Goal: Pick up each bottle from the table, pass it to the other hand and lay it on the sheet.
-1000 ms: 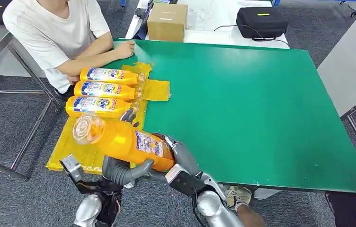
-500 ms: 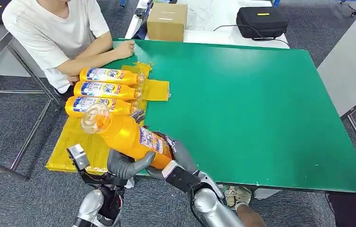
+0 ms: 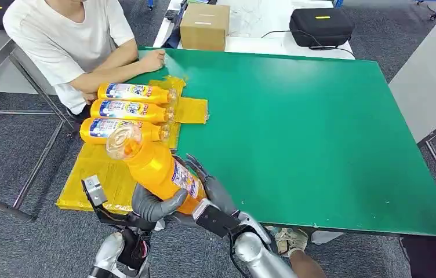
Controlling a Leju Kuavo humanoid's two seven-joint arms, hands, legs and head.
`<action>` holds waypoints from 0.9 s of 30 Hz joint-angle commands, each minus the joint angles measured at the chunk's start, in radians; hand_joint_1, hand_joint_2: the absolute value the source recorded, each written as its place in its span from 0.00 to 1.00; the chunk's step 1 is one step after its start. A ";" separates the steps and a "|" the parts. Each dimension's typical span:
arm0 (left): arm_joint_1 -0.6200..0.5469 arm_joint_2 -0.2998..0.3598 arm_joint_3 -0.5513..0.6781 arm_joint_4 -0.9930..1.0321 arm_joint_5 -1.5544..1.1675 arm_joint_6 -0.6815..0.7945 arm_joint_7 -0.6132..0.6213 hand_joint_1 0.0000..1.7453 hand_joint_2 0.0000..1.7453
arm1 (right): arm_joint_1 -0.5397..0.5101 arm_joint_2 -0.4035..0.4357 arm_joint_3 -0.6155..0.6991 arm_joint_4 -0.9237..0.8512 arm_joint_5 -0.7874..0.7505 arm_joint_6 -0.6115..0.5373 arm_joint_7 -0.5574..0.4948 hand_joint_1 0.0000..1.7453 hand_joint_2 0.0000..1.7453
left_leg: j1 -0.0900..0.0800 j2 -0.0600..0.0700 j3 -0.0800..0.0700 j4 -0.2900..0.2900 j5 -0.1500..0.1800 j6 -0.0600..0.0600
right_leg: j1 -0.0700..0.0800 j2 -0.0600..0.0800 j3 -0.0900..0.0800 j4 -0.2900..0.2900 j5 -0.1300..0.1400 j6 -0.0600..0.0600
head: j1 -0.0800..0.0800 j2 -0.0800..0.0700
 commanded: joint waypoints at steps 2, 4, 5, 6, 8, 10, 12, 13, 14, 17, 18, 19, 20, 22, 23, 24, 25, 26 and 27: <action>-0.046 0.051 0.038 0.049 -0.228 0.184 -0.061 1.00 1.00 | 0.026 0.005 -0.068 -0.030 -0.016 -0.091 -0.011 0.00 0.00 | 0.000 0.000 0.004 -0.001 -0.001 -0.001 | 0.000 0.000 0.004 -0.001 -0.001 -0.002 | 0.000 0.000; -0.096 0.076 0.045 0.063 -0.425 0.349 -0.109 1.00 1.00 | 0.049 0.009 -0.102 -0.071 -0.034 -0.149 -0.065 0.00 0.00 | 0.001 0.000 0.004 -0.001 -0.001 -0.001 | 0.001 0.000 0.004 0.000 -0.001 -0.002 | 0.000 0.000; -0.125 0.091 0.051 0.070 -0.518 0.421 -0.116 1.00 1.00 | 0.065 0.023 -0.146 -0.103 -0.069 -0.198 -0.095 0.00 0.00 | 0.001 0.000 0.006 0.000 -0.002 -0.002 | 0.001 0.000 0.006 0.000 -0.003 -0.002 | 0.000 0.000; -0.137 0.104 0.056 0.067 -0.588 0.475 -0.131 1.00 1.00 | 0.074 0.032 -0.178 -0.129 -0.096 -0.223 -0.099 0.00 0.00 | 0.001 -0.002 0.003 -0.001 0.000 -0.001 | 0.001 -0.002 0.003 0.000 -0.001 -0.002 | 0.000 0.000; -0.155 0.135 0.076 0.061 -0.687 0.539 -0.137 1.00 1.00 | 0.089 0.040 -0.253 -0.176 -0.132 -0.309 -0.120 0.00 0.00 | 0.001 -0.002 0.002 0.000 0.000 -0.002 | 0.001 -0.002 0.002 0.001 -0.001 -0.002 | 0.000 0.000; -0.170 0.157 0.103 0.071 -0.740 0.570 -0.131 1.00 1.00 | 0.095 0.029 -0.304 -0.187 -0.132 -0.371 -0.133 0.00 0.00 | 0.001 -0.001 0.004 0.000 -0.001 -0.002 | 0.001 -0.001 0.003 0.001 -0.002 -0.002 | 0.000 0.000; -0.177 0.168 0.128 0.085 -0.758 0.570 -0.128 1.00 1.00 | 0.103 0.030 -0.350 -0.190 -0.169 -0.386 -0.148 0.00 0.00 | 0.001 -0.001 0.004 -0.001 -0.001 -0.002 | 0.001 -0.001 0.004 0.000 -0.001 -0.002 | 0.000 0.000; -0.185 0.175 0.141 0.104 -0.778 0.567 -0.120 1.00 1.00 | 0.108 0.027 -0.373 -0.181 -0.181 -0.384 -0.154 0.00 0.00 | 0.002 -0.001 0.006 0.000 -0.002 -0.002 | 0.002 -0.001 0.006 0.000 -0.002 -0.003 | 0.000 0.000; -0.188 0.179 0.147 0.111 -0.777 0.567 -0.120 1.00 1.00 | 0.112 0.021 -0.379 -0.182 -0.189 -0.379 -0.161 0.00 0.00 | 0.001 -0.001 0.005 -0.001 0.000 -0.002 | 0.001 -0.001 0.005 -0.001 -0.001 -0.002 | 0.000 0.000; -0.208 0.201 0.133 0.185 -0.994 0.695 -0.109 1.00 1.00 | 0.129 0.023 -0.404 -0.190 -0.203 -0.367 -0.164 0.00 0.00 | 0.002 -0.001 0.007 -0.001 -0.002 -0.002 | 0.002 -0.001 0.007 0.000 -0.003 -0.003 | 0.000 0.000; -0.210 0.200 0.137 0.197 -0.996 0.699 -0.114 1.00 1.00 | 0.131 0.023 -0.404 -0.192 -0.202 -0.366 -0.164 0.00 0.00 | 0.001 -0.002 0.005 -0.001 -0.001 -0.002 | 0.001 -0.002 0.005 0.000 -0.002 -0.002 | 0.000 0.000; -0.224 0.214 0.124 0.247 -1.098 0.740 -0.081 1.00 1.00 | 0.134 0.026 -0.408 -0.186 -0.208 -0.351 -0.164 0.00 0.00 | 0.001 -0.002 0.004 -0.002 0.000 -0.001 | 0.000 -0.002 0.004 -0.001 -0.001 -0.002 | 0.000 0.000; -0.239 0.228 0.118 0.317 -1.184 0.769 -0.054 1.00 1.00 | 0.134 0.030 -0.410 -0.173 -0.210 -0.336 -0.164 0.00 0.00 | 0.001 -0.001 0.006 -0.001 -0.001 -0.002 | 0.001 -0.001 0.006 -0.001 -0.002 -0.002 | 0.000 0.000; -0.265 0.246 0.112 0.418 -1.242 0.796 -0.055 1.00 1.00 | 0.133 0.032 -0.405 -0.156 -0.212 -0.317 -0.164 0.00 0.00 | 0.001 -0.001 0.008 -0.002 -0.001 -0.002 | 0.001 -0.001 0.007 -0.001 -0.002 -0.003 | 0.000 0.000; -0.289 0.266 0.098 0.492 -1.324 0.797 -0.002 1.00 1.00 | 0.131 0.028 -0.393 -0.147 -0.211 -0.293 -0.164 0.00 0.00 | 0.001 0.000 0.007 -0.002 -0.001 -0.002 | 0.000 0.000 0.006 -0.001 -0.001 -0.002 | 0.000 0.000; -0.308 0.267 0.107 0.547 -1.322 0.818 -0.026 1.00 1.00 | 0.132 0.029 -0.390 -0.147 -0.210 -0.294 -0.164 0.00 0.00 | 0.001 0.000 0.008 -0.002 -0.001 -0.002 | 0.001 0.000 0.007 -0.001 -0.002 -0.003 | 0.000 0.000; -0.318 0.266 0.113 0.574 -1.318 0.828 -0.042 1.00 1.00 | 0.133 0.029 -0.387 -0.147 -0.211 -0.296 -0.164 0.00 0.00 | 0.001 0.000 0.007 -0.003 0.000 -0.002 | 0.001 0.000 0.006 -0.001 -0.001 -0.002 | 0.000 0.000; -0.318 0.266 0.113 0.574 -1.318 0.828 -0.042 1.00 1.00 | 0.133 0.029 -0.387 -0.147 -0.211 -0.296 -0.164 0.00 0.00 | 0.001 0.000 0.004 -0.002 0.000 -0.002 | 0.001 0.000 0.003 -0.001 0.000 -0.002 | 0.000 0.000; -0.321 0.267 0.113 0.580 -1.332 0.832 -0.032 1.00 1.00 | 0.131 0.026 -0.383 -0.144 -0.209 -0.289 -0.164 0.00 0.00 | 0.001 0.000 0.007 -0.002 -0.001 -0.002 | 0.001 0.000 0.005 -0.001 -0.001 -0.002 | 0.000 0.000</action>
